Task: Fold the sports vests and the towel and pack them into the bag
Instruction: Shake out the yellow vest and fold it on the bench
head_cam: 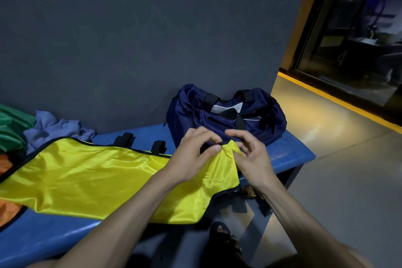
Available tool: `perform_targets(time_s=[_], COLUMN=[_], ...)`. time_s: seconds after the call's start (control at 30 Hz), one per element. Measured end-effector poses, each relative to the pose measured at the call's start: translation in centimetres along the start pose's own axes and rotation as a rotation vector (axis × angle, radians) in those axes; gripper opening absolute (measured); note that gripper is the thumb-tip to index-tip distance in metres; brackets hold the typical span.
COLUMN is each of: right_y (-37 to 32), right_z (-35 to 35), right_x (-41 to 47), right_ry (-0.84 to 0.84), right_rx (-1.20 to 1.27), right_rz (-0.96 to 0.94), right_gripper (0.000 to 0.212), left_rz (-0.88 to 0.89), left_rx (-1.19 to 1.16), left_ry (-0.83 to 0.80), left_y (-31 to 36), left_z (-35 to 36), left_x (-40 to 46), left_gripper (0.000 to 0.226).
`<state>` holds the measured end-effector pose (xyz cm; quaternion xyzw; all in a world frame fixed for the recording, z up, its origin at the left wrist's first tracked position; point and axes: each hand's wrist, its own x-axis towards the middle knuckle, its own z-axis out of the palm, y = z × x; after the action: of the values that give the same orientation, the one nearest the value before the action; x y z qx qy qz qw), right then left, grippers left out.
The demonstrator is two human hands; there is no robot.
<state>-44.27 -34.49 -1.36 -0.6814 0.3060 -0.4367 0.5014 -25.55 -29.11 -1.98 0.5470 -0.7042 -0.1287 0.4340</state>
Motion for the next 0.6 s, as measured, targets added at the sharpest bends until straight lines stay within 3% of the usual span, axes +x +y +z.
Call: perform_targets(time_s=[0.23,0.4,0.5,0.6], right_y=[-0.5,-0.7,-0.7,-0.3], right_z=[0.1,0.0,-0.3,-0.5], right_x=[0.1,0.5,0.6,0.7], right_ry=[0.118,0.189,0.073,-0.053], right_rx=[0.053,0.013,-0.054,-0.075], right_rz=[0.077,0.068,0.284,0.428], right_gripper=[0.04,0.027,0.052,0.042], left_rz=[-0.018,0.016,0.014,-0.002], left_rx=[-0.104,-0.086,-0.107,-0.11], left_ry=[-0.119,-0.021,0.025,0.024], left_y=[0.2,0.4,0.3,0.0], left_z=[0.9,1.6,1.7,1.9], left_x=[0.9,1.6,2.0,1.9], left_gripper=[0.011,0.006,0.006,0.01])
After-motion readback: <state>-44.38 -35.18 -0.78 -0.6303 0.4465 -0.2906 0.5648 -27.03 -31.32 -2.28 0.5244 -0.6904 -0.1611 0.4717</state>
